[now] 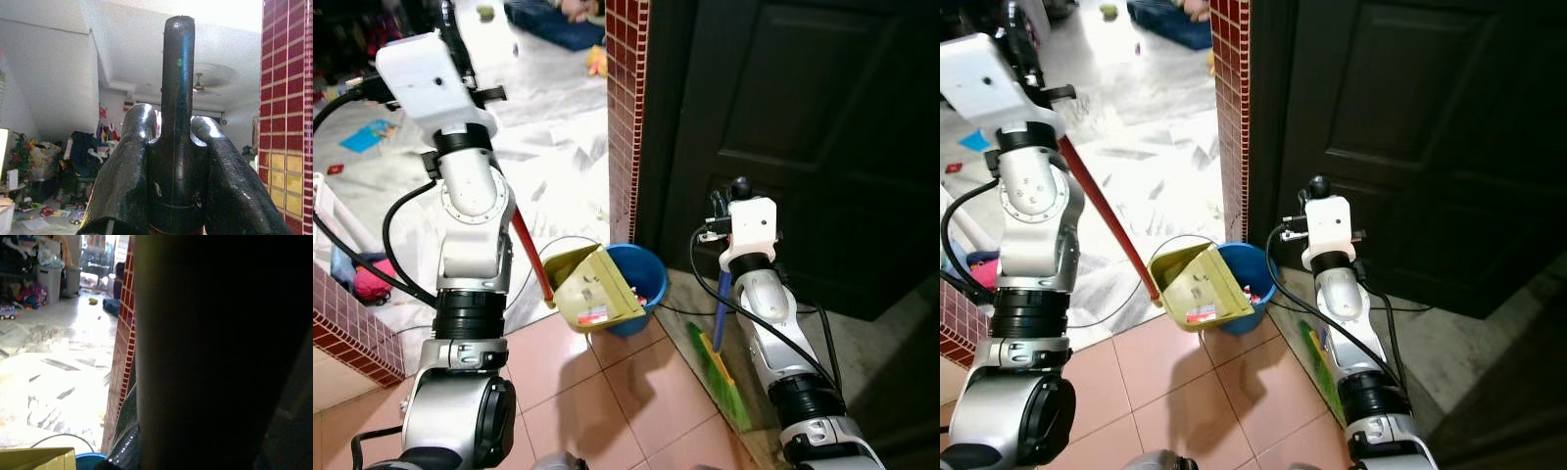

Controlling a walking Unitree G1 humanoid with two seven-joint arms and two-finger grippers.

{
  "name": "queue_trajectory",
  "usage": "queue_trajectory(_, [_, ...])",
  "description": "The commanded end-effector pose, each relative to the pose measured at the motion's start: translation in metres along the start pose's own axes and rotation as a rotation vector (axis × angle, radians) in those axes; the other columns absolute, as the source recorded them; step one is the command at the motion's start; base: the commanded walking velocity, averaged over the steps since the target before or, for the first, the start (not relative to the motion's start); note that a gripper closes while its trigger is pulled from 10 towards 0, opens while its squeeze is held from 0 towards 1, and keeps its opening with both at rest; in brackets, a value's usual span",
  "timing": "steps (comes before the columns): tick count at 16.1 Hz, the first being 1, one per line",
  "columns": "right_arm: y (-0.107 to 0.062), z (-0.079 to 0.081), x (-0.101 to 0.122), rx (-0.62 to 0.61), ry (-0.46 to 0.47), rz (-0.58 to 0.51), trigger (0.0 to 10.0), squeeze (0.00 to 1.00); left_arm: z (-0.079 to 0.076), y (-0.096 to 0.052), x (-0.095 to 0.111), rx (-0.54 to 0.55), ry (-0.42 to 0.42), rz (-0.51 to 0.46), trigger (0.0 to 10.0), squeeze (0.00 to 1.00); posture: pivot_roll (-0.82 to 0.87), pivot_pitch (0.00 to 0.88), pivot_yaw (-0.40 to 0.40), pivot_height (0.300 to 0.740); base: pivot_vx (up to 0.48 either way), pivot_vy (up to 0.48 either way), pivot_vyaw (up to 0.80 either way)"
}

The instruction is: Sweep floor

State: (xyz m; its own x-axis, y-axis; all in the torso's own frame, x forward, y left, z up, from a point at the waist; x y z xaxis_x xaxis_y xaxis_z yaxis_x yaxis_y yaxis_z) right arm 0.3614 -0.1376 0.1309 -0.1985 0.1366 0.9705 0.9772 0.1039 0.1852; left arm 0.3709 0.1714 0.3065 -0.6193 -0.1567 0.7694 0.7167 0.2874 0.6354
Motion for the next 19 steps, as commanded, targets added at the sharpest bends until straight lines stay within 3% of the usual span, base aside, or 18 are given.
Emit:
queue_trajectory(1, [0.005,0.000,0.019,0.006,-0.012,-0.075,10.0,0.00,-0.001,0.010,0.024,0.001,-0.025,-0.097,10.0,0.00,-0.01,0.000,0.036,0.740,0.480,0.000,0.00])
queue_trajectory(5, [0.006,0.001,0.018,0.008,-0.013,-0.075,10.0,0.00,-0.002,0.010,0.023,-0.004,-0.031,-0.092,10.0,0.00,-0.01,0.000,0.035,0.740,0.480,0.000,0.00])
queue_trajectory(9, [0.006,0.001,0.019,0.009,-0.018,-0.076,10.0,0.00,-0.004,0.007,0.021,-0.008,-0.028,-0.088,10.0,0.00,-0.01,0.000,0.034,0.740,0.000,0.000,0.00])
queue_trajectory(13, [0.006,0.000,0.019,0.010,-0.023,-0.076,10.0,0.00,-0.008,0.003,0.024,-0.027,0.035,-0.128,10.0,0.00,-0.01,0.000,0.028,0.740,0.000,0.000,0.00])
queue_trajectory(16, [0.005,-0.001,0.019,0.008,-0.027,-0.075,10.0,0.00,-0.029,-0.008,0.029,-0.096,0.078,-0.202,10.0,0.00,-0.02,0.000,0.028,0.740,0.000,0.000,0.00])
queue_trajectory(19, [0.006,0.000,0.020,0.006,-0.026,-0.078,10.0,0.00,-0.049,-0.024,0.027,-0.134,0.059,-0.210,10.0,0.00,-0.03,0.000,0.031,0.740,0.000,0.000,0.00])
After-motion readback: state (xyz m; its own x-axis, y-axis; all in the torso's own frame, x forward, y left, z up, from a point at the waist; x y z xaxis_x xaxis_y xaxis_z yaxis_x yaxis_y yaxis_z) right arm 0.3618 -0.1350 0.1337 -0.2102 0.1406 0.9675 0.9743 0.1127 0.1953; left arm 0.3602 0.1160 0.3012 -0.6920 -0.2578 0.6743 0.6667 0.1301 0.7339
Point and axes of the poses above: a point about 5 cm out from each wrist's last joint towards the gripper, its own y axis pointing out of the wrist towards the gripper, its own x axis along the axis of the wrist's last joint, z = x × y, the point moved 4 cm from there along y, pointing out of the wrist towards the gripper, and after that the axes turned 3 degrees about y, right-handed, at the moved point
